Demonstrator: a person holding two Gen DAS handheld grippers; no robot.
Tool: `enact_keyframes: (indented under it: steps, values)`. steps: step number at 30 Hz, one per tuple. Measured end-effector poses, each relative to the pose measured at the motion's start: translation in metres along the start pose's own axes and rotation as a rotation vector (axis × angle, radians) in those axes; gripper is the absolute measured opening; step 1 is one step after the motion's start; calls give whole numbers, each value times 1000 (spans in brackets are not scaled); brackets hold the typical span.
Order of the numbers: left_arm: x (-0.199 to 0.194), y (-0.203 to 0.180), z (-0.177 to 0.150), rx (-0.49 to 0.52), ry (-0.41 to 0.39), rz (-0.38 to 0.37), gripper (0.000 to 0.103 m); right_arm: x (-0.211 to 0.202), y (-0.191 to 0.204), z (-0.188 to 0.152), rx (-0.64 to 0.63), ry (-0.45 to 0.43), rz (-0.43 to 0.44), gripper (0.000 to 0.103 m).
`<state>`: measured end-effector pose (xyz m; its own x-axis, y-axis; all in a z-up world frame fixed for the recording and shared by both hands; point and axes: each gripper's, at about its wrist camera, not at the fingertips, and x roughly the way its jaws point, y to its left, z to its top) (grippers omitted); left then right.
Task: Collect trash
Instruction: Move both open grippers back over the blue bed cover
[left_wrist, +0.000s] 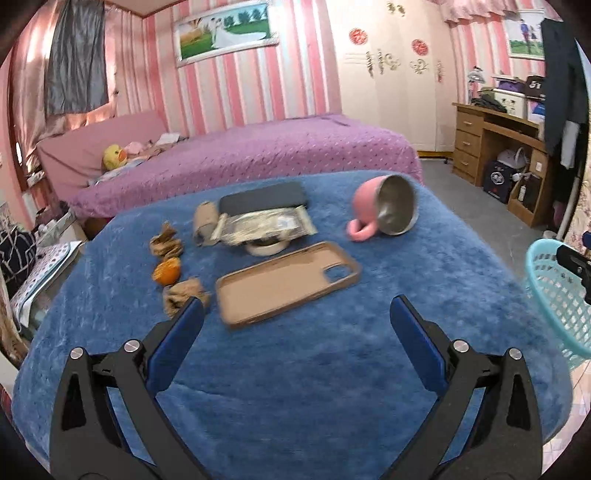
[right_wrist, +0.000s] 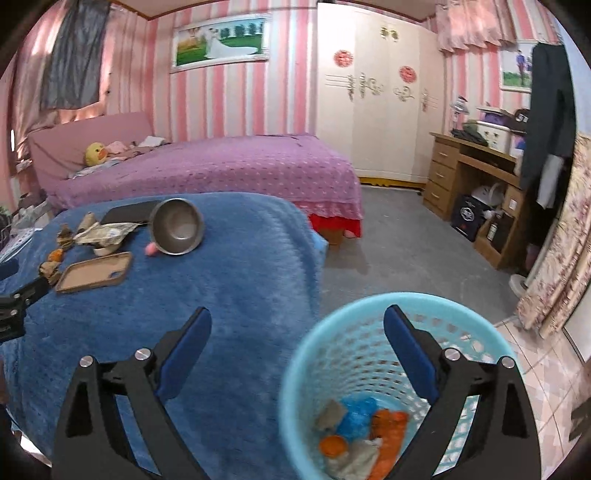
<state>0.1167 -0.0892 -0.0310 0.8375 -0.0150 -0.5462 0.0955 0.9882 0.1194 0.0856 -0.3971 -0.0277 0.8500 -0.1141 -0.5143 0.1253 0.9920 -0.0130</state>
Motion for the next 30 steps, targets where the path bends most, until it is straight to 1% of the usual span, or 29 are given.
enact_keyframes:
  steps: [3,9,10,15,17,19,22,26,30]
  values:
    - [4,20,-1,-5,2,29,97,4,22,1,-24,0,8,92]
    - [6,60,-2,-35,-7,60,97,17,58,6,-23,9,51,92]
    - [7,66,-3,-37,-4,68,97,19,69,7,-33,12,62,92]
    - [17,99,-2,-61,13,109,97,27,100,9,-66,30,97,92]
    - [21,112,0,-77,17,124,97,32,114,12,-77,42,107,92]
    - [25,123,2,-109,25,123,97,35,127,17,-90,46,120,92]
    - [30,139,2,-149,41,120,97,38,138,25,-104,37,129,92]
    - [39,153,-1,-175,65,128,97,49,146,36,-109,47,128,92]
    - [47,162,-5,-191,86,133,97,64,148,35,-100,70,126,92]
